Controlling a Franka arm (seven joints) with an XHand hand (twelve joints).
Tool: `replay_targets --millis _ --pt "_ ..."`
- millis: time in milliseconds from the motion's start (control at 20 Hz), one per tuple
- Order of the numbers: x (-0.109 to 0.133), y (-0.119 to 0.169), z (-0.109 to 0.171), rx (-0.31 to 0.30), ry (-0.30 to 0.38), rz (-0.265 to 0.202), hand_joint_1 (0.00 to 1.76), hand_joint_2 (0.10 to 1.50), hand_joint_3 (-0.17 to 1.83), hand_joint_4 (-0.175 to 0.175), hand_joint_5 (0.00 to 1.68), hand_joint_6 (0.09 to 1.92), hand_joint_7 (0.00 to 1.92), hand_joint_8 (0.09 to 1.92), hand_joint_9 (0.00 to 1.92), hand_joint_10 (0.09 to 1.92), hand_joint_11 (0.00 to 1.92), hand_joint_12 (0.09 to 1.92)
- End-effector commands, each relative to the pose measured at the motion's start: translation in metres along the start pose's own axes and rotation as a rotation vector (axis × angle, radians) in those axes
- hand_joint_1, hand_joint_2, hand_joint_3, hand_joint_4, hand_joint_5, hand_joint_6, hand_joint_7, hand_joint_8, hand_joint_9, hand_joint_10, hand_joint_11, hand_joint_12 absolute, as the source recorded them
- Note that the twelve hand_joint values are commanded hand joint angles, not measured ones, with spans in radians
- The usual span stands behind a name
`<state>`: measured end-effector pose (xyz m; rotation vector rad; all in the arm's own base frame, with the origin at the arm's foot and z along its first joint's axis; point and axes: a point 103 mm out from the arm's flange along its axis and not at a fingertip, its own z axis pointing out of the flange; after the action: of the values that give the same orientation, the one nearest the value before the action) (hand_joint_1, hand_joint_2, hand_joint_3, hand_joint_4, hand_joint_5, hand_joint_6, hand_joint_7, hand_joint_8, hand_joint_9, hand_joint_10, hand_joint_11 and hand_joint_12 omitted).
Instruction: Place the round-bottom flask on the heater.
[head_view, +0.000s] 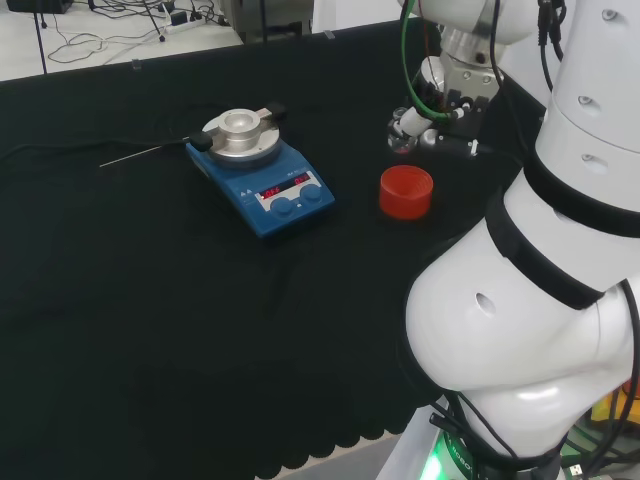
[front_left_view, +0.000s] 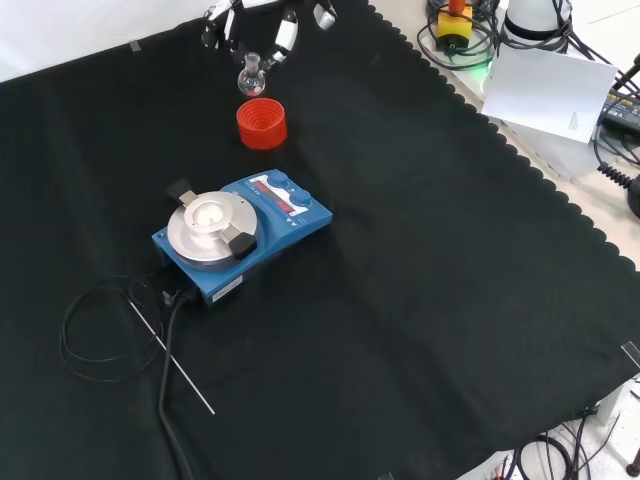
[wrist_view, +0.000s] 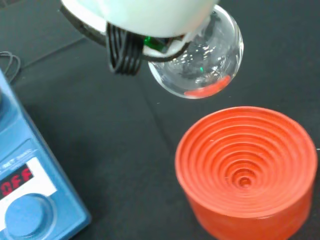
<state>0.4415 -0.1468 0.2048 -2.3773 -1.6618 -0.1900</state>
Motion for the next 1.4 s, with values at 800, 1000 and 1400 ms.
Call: replay_targets --millis 800,1000,1400 --pt "0.137 0.064 -0.026 0.091 -0.017 -0.159 1.17 0.62 0.83 -0.106 1.18 0.91 0.33 0.64 0.57 0.60 0.36 1.32" --pt "0.153 0.079 -0.027 0.098 -0.012 -0.181 1.17 0.61 0.83 -0.108 1.18 0.91 0.33 0.64 0.57 0.60 0.36 1.32" --pt "0.188 0.098 -0.023 0.119 -0.010 -0.228 1.17 0.61 0.84 -0.112 1.18 0.92 0.33 0.65 0.57 0.60 0.36 1.32"
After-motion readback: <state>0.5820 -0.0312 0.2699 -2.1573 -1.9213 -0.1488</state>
